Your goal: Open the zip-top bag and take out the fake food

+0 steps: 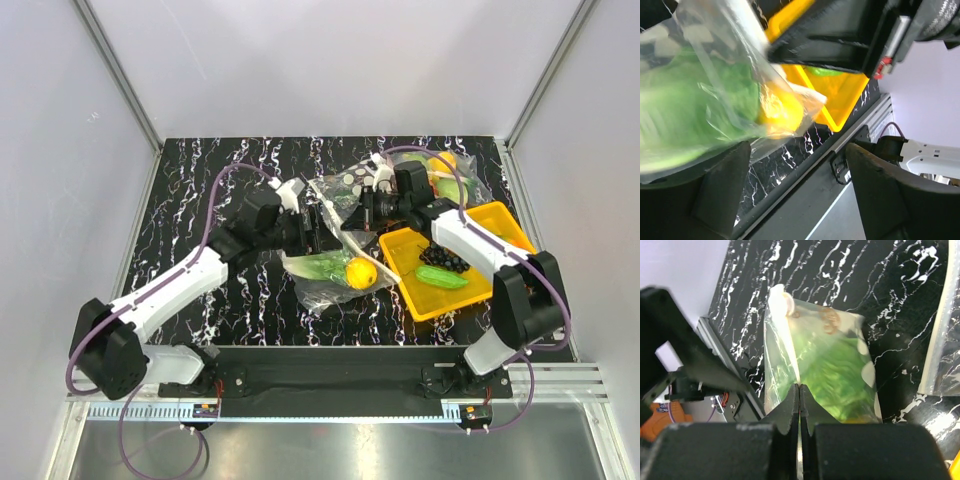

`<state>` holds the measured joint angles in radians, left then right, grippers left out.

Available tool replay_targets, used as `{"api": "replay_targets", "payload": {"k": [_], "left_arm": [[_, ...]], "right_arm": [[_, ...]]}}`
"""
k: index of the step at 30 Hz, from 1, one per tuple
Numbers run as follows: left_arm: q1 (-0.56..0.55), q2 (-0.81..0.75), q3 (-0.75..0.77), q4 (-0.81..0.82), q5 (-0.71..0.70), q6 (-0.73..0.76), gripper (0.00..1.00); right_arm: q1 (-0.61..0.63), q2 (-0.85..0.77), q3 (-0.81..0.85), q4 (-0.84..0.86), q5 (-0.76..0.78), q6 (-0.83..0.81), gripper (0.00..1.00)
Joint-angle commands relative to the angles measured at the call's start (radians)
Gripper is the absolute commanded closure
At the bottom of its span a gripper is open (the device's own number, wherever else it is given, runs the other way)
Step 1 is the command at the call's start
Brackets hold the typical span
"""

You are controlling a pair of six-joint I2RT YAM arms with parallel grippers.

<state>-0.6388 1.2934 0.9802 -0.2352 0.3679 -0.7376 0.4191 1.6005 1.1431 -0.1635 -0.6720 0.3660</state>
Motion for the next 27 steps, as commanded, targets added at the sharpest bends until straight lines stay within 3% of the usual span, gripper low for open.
{"api": "replay_targets", "payload": {"k": [1,8,18,27], "left_arm": [[0.036,-0.069,-0.029,0.056,-0.023,0.009,0.15],[0.158,-0.106,-0.089,0.143,0.000,0.012,0.17],[0.169,0.007,-0.084,0.460,0.175,-0.057,0.19],[0.165,0.089,-0.041,0.415,0.180,0.003,0.29]], "right_arm": [[0.010,-0.099,-0.025,0.007,-0.015,-0.002,1.00],[0.010,-0.192,-0.069,-0.022,-0.018,0.019,1.00],[0.010,-0.231,-0.108,-0.022,-0.044,0.037,1.00],[0.012,-0.229,-0.108,0.009,-0.041,0.065,1.00]]}}
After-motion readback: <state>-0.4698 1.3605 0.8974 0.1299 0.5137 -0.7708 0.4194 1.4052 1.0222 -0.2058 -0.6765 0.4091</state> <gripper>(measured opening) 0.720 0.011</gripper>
